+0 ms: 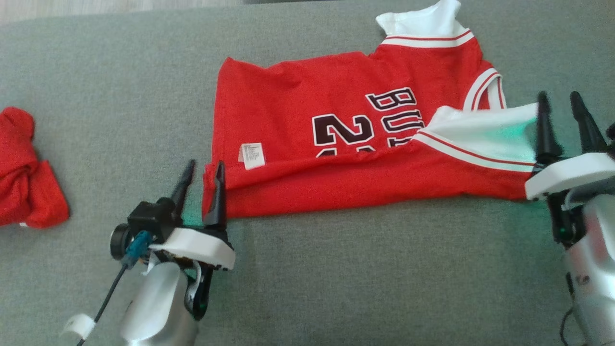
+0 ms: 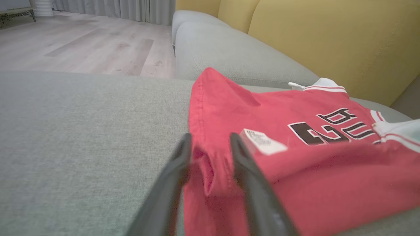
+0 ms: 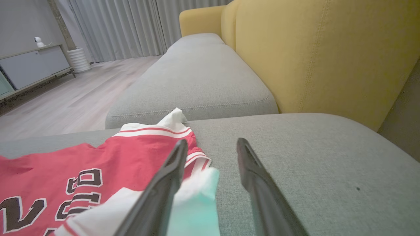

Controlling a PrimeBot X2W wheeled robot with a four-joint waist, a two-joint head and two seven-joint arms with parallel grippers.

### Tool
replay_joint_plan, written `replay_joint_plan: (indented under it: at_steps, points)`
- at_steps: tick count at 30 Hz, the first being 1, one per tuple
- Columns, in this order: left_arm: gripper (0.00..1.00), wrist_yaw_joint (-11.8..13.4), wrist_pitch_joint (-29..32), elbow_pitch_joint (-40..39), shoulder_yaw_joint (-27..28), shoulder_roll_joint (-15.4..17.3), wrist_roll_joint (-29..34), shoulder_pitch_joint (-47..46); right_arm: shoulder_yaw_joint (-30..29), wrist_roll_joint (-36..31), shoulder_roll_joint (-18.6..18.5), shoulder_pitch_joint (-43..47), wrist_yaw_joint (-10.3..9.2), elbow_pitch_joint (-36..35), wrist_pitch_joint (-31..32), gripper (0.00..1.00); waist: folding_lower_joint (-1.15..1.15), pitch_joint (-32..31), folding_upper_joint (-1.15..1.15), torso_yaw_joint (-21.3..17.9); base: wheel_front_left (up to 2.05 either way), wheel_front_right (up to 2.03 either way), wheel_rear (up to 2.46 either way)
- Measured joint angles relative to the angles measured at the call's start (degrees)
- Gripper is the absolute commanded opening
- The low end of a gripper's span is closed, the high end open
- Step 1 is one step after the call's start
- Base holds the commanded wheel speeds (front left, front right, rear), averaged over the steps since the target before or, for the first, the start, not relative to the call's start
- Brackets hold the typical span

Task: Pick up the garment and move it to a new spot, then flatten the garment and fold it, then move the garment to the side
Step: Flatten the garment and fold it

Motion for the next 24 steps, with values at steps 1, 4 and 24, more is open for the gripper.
replay_joint_plan:
  at_steps: [1, 4, 24]
  points:
    - [1.00, 0.5, 0.0, -0.6, 0.3, 0.0, 0.0, 0.3, 0.0, -0.8, 0.4, 0.1, 0.00, -0.1, -0.2, 1.00, 0.00, -0.3, 0.00, -0.1, 0.00, 0.00, 0.00]
    - [1.00, 1.9, 0.0, -3.2, 2.1, 0.0, 0.3, 2.3, -0.3, -3.5, 1.6, 1.1, 0.00, -3.8, -0.4, 1.00, -0.01, -1.5, 0.00, -0.3, 0.00, 0.00, 0.00]
    - [1.00, 3.8, 0.0, -10.2, 4.5, 0.1, -0.3, 25.4, -1.4, -8.2, 9.8, 25.4, 0.00, -11.2, -0.5, 1.00, -0.02, -12.3, 0.00, -1.2, 0.00, 0.00, 0.00]
